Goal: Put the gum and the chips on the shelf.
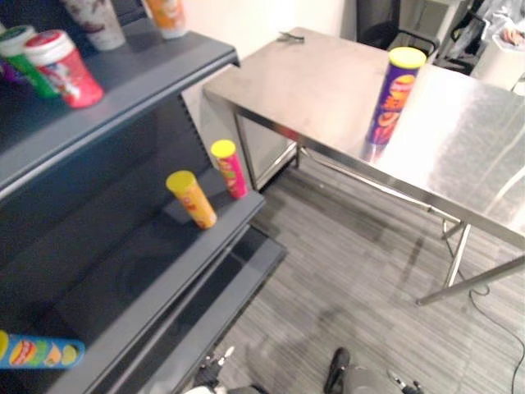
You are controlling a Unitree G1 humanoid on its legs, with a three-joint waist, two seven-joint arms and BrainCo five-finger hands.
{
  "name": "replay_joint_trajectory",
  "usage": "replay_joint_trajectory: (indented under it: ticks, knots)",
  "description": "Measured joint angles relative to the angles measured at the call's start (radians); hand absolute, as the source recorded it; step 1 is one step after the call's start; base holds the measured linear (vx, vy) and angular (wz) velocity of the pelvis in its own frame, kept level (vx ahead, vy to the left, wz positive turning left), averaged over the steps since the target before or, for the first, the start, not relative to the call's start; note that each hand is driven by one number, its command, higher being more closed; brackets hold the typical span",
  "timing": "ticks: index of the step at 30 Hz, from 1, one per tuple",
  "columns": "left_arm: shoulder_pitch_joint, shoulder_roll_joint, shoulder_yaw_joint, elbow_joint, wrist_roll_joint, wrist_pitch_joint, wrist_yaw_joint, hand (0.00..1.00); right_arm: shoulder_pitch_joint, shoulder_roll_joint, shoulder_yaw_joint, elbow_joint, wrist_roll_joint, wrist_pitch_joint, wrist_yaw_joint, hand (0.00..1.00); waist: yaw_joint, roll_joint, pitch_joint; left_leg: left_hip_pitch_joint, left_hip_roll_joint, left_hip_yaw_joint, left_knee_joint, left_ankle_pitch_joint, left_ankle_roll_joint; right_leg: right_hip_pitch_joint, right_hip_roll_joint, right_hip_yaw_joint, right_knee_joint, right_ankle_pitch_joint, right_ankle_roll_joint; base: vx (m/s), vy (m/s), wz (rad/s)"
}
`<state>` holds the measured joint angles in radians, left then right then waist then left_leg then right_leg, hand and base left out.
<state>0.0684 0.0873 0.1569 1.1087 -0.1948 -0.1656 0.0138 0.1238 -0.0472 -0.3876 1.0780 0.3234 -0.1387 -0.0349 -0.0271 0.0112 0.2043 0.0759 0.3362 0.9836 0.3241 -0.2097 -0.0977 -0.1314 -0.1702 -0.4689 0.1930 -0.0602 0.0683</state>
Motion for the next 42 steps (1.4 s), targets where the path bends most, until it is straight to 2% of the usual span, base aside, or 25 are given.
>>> replay_joint_trajectory:
  ticks: [4,6,8,9,11,12,13,14,15,16,19,21,23,26,27,28,30,32,34,36,37,39,42]
  knots:
    - [-0.006,-0.005,0.009,0.004,0.0,0.001,0.0,0.0,-0.024,-0.004,-0.001,0.002,0.001,0.0,0.001,0.0,-0.002,0.007,0.0,0.028,0.012,0.026,-0.007,0.022,-0.013,-0.006,0.029,0.032,0.011,-0.003,-0.03,0.03,-0.086,-0.31]
    - [-0.006,-0.007,0.01,0.004,0.0,0.001,0.001,0.0,-0.026,-0.005,-0.013,0.002,0.006,-0.001,0.001,0.0,-0.004,0.011,0.003,0.046,0.023,0.025,-0.006,0.029,-0.021,-0.012,0.03,0.042,0.048,-0.025,-0.043,0.04,-0.06,-0.26]
    - [-0.006,-0.011,0.018,0.009,0.0,0.001,0.001,0.0,-0.03,-0.005,-0.018,0.014,0.013,-0.002,0.002,0.0,-0.028,0.009,0.005,0.046,0.027,0.022,0.003,0.032,-0.024,-0.041,0.02,0.045,0.109,-0.07,-0.047,0.03,-0.062,-0.07]
    - [-0.007,-0.015,0.037,0.011,0.0,0.002,0.001,0.0,-0.031,-0.004,-0.02,0.028,0.033,-0.003,0.004,0.0,-0.036,0.007,0.012,0.047,0.043,0.021,0.029,0.032,-0.024,-0.048,0.018,0.044,0.139,-0.093,-0.052,0.03,-0.102,-0.03]
    - [-0.006,-0.021,0.062,0.009,-0.009,0.002,0.001,0.0,-0.028,-0.004,-0.038,0.06,0.043,-0.003,0.01,0.0,-0.048,0.005,0.014,0.048,0.11,0.016,0.153,0.036,-0.018,-0.052,0.035,0.067,0.196,-0.143,-0.07,0.07,-0.177,-0.3]
    - [-0.005,-0.022,0.071,0.007,-0.036,0.002,0.0,0.0,-0.026,-0.004,-0.038,0.064,0.052,-0.005,0.011,0.0,-0.048,0.004,0.016,0.047,0.147,-0.004,0.216,0.049,0.003,-0.05,0.049,0.089,0.213,-0.158,-0.079,0.12,-0.257,-0.76]
    - [0.002,-0.025,0.08,0.006,-0.075,0.0,0.001,0.0,-0.025,-0.004,-0.037,0.067,0.07,-0.009,0.014,0.0,-0.048,0.002,0.019,0.033,0.177,-0.094,0.296,0.088,0.064,-0.035,0.075,0.129,0.22,-0.172,-0.096,0.11,-0.236,-0.95]
    - [0.004,-0.024,0.086,-0.002,-0.089,-0.003,0.001,0.0,-0.023,-0.006,-0.036,0.068,0.078,-0.015,0.016,0.0,-0.046,-0.005,0.025,-0.01,0.183,-0.21,0.355,0.109,0.106,-0.02,0.092,0.162,0.212,-0.18,-0.109,0.11,-0.227,-1.08]
    - [0.005,-0.027,0.083,-0.007,-0.108,-0.005,0.0,0.0,-0.022,-0.014,-0.037,0.068,0.081,-0.017,0.019,0.0,-0.043,-0.009,0.027,-0.053,0.141,-0.355,0.375,0.068,0.067,-0.014,0.105,0.199,0.205,-0.179,-0.109,0.1,-0.149,-1.16]
    - [0.004,-0.041,0.076,-0.017,-0.112,-0.009,-0.001,0.0,-0.022,-0.027,-0.04,0.069,0.082,-0.018,0.021,0.0,-0.044,-0.001,0.03,-0.093,0.063,-0.509,0.371,0.018,0.025,0.004,0.116,0.246,0.187,-0.185,-0.107,0.11,-0.114,-1.07]
    - [0.007,-0.046,0.065,-0.02,-0.115,-0.014,-0.005,0.0,0.002,-0.054,-0.087,0.077,0.084,-0.019,0.022,0.0,-0.042,0.005,0.03,-0.159,-0.063,-0.648,0.27,-0.017,0.014,0.065,0.144,0.341,0.134,-0.183,-0.106,0.15,-0.034,-1.06]
    - [0.007,-0.046,0.067,-0.03,-0.114,-0.022,-0.016,0.0,0.008,-0.053,-0.13,0.077,0.087,-0.019,0.022,0.0,-0.037,0.008,0.029,-0.207,-0.093,-0.713,0.152,-0.011,0.004,0.077,0.166,0.392,0.119,-0.184,-0.103,0.17,0.038,-0.89]
    - [0.005,-0.049,0.071,-0.037,-0.113,-0.022,-0.02,0.0,0.013,-0.052,-0.157,0.074,0.087,-0.02,0.021,0.0,-0.021,0.008,0.029,-0.232,-0.119,-0.793,0.02,0.014,-0.02,0.082,0.177,0.451,0.119,-0.188,-0.082,0.28,0.126,-1.08]
    - [0.005,-0.059,0.086,-0.04,-0.113,-0.022,-0.019,0.0,0.023,-0.049,-0.162,0.046,0.086,-0.021,0.022,0.0,-0.014,0.012,0.023,-0.245,-0.154,-0.864,-0.093,0.066,-0.023,0.101,0.178,0.55,0.128,-0.208,-0.047,0.34,0.236,-1.03]
    - [0.005,-0.065,0.088,-0.034,-0.112,-0.022,-0.019,0.0,0.028,-0.038,-0.18,0.032,0.085,-0.022,0.024,0.0,-0.003,0.019,0.015,-0.234,-0.154,-0.856,-0.097,0.129,-0.023,0.106,0.179,0.588,0.136,-0.222,-0.025,0.41,0.367,-1.09]
    - [0.005,-0.064,0.094,-0.034,-0.112,-0.021,-0.019,0.0,0.025,-0.027,-0.193,0.032,0.082,-0.022,0.024,0.0,0.005,0.009,0.011,-0.223,-0.161,-0.837,-0.09,0.145,-0.021,0.106,0.169,0.603,0.141,-0.226,-0.017,0.33,0.347,-0.98]
    - [0.003,-0.048,0.114,-0.02,-0.102,-0.02,-0.02,0.0,0.026,0.042,-0.204,0.03,0.071,-0.016,0.038,0.0,0.001,-0.03,-0.029,-0.209,-0.186,-0.767,-0.073,0.102,0.011,0.116,0.124,0.636,0.097,-0.197,0.038,0.31,0.333,-0.68]
    - [0.003,-0.036,0.116,0.0,-0.095,-0.019,-0.02,0.0,0.023,0.066,-0.204,0.037,0.069,-0.009,0.043,0.0,0.007,-0.047,-0.041,-0.196,-0.186,-0.699,-0.054,0.072,0.036,0.114,0.104,0.648,0.064,-0.155,0.059,0.2,0.29,-0.79]
    - [0.003,-0.032,0.114,0.011,-0.094,-0.018,-0.019,0.0,0.004,0.063,-0.204,0.038,0.068,-0.003,0.043,0.0,0.01,-0.041,-0.043,-0.157,-0.185,-0.635,-0.063,0.052,0.051,0.11,0.089,0.615,0.055,-0.106,0.068,0.12,0.239,-1.0]
    - [0.003,-0.025,0.088,0.029,-0.067,-0.017,-0.019,0.0,-0.029,0.061,-0.191,0.041,0.065,-0.003,0.045,0.0,0.012,-0.029,-0.048,-0.11,-0.186,-0.563,-0.086,0.052,0.054,0.099,0.06,0.468,0.047,-0.051,0.063,0.05,0.191,-1.06]
    - [0.003,-0.02,0.071,0.032,-0.062,-0.017,-0.019,0.0,-0.039,0.061,-0.191,0.05,0.063,-0.002,0.045,0.0,0.015,-0.015,-0.047,-0.095,-0.188,-0.549,-0.095,0.052,0.054,0.101,0.051,0.404,0.037,-0.034,0.06,0.02,0.12,-0.82]
    - [0.004,-0.015,0.035,0.039,-0.057,-0.015,-0.019,0.0,-0.04,0.055,-0.192,0.077,0.034,0.0,0.044,0.0,0.015,-0.015,-0.072,-0.08,-0.209,-0.55,-0.119,0.052,0.055,0.111,0.034,0.336,0.001,-0.023,0.053,0.02,0.061,-0.4]
    - [0.002,-0.026,0.026,0.039,-0.021,-0.008,-0.019,0.0,-0.023,0.053,-0.195,0.08,0.03,0.003,0.041,0.0,0.007,0.002,-0.08,-0.07,-0.23,-0.576,-0.15,0.053,0.056,0.145,0.023,0.297,-0.05,-0.022,0.053,0.02,0.024,0.21]
